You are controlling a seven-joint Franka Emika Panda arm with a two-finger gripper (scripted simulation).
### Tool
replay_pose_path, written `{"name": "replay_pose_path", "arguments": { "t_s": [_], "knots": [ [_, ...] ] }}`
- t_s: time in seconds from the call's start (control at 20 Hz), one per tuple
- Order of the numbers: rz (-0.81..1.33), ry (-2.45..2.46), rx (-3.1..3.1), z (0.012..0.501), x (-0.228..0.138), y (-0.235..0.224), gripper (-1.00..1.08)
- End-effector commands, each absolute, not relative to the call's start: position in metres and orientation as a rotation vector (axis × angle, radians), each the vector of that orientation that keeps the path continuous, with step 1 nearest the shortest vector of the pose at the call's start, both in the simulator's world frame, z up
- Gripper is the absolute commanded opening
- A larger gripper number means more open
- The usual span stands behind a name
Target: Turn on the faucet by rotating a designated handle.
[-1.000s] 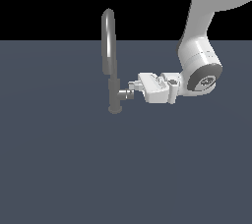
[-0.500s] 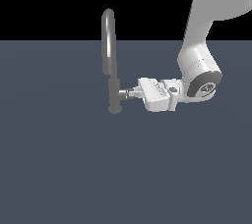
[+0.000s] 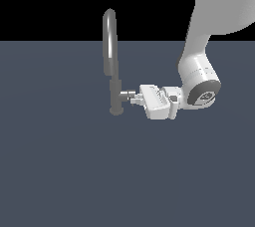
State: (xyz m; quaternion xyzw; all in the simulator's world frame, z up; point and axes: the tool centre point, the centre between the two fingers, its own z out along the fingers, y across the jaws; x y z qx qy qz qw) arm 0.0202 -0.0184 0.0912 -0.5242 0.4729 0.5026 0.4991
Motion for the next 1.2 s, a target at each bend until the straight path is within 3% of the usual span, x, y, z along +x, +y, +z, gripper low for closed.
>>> {"name": "replay_pose_path", "arguments": {
  "t_s": [0.0,0.4,0.45,0.5,1.15],
  "knots": [
    [1.226,1.160,-1.259,0.075,0.019,-0.019,-1.00],
    [1.240,1.180,-1.248,0.042,0.022,-0.019,-1.00],
    [1.240,1.180,-1.248,0.042,0.022,-0.019,-1.00],
    [1.213,1.129,-1.269,0.076,0.033,-0.022,-1.00],
    [1.235,1.170,-1.252,0.035,0.046,-0.018,-1.00]
  ]
}}
